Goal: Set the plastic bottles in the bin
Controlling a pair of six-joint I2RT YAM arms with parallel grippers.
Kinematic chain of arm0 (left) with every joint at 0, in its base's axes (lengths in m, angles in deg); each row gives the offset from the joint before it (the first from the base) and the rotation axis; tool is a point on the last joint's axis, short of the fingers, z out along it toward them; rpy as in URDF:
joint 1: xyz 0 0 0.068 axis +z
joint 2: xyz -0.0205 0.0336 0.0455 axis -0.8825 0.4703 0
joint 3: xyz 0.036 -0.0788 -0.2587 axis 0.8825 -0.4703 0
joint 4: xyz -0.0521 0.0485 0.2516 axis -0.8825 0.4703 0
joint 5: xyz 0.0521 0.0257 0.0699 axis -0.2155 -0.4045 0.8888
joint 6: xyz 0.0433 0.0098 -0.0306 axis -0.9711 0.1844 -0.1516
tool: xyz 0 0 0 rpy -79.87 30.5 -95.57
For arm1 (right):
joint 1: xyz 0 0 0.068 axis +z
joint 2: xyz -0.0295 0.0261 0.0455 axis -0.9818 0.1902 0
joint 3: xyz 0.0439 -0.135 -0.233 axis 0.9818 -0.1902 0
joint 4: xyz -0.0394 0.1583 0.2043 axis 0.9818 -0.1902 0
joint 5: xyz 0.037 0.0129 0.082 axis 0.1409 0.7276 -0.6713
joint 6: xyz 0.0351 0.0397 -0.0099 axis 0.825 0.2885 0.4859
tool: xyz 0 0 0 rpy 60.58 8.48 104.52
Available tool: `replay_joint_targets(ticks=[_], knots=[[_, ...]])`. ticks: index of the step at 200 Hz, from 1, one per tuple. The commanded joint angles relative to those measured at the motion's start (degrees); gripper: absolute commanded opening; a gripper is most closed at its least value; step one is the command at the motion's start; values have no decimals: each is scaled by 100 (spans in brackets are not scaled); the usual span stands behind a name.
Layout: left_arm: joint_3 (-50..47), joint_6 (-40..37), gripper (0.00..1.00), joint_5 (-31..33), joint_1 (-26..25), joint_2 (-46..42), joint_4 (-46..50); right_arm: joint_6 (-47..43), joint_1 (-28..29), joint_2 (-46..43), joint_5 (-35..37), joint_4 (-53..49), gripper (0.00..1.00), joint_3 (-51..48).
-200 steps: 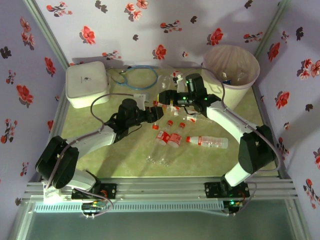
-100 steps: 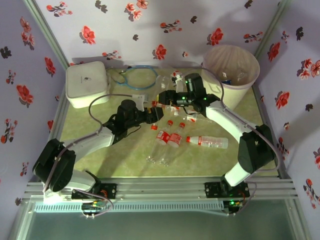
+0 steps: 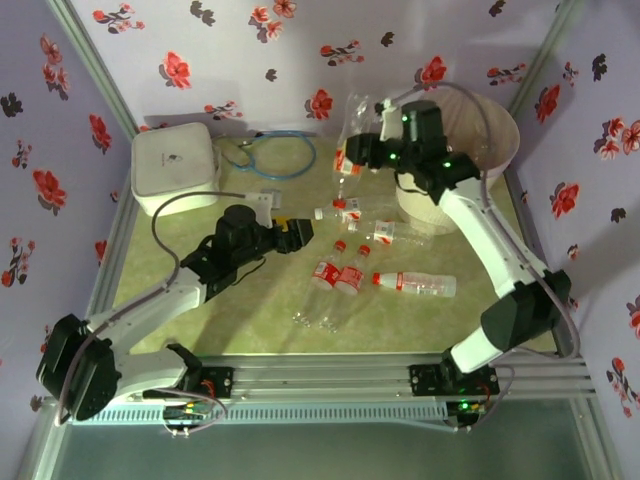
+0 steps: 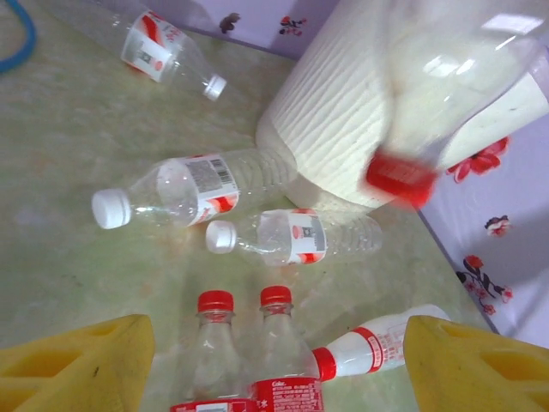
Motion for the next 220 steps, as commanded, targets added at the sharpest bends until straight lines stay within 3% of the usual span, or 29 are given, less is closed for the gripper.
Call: replay_joint_targets(ticks=[1,39,56,76,108,162,184,220], knots=[[-164,-120,77,307,66,-237,348,-835,-191,-445,1237,-843,43,791],[-364,-85,78,384,130,-430,475,-1579,-672,-501,2938,-1384,43,1658],[-426,-79,78,386,182,-443,430,-2049,-929,-414,3719,-1139,43,1648],[-439,-32,78,386,200,-361,370,-2150,-1384,21,3729,-1250,43,1947],[-446,24,79,360,200,-330,515,-2188,-1646,788,3703,-1416,42,2333],[-638,78,79,569,200,-797,824,-2042,-1889,2425,3324,-3330,39,3588],[-711,121,79,616,210,-845,863,-1953,-1920,2809,3131,-3656,32,3442],[-649,87,79,641,217,-708,861,-1837,-2021,3234,2985,-3814,32,3085]])
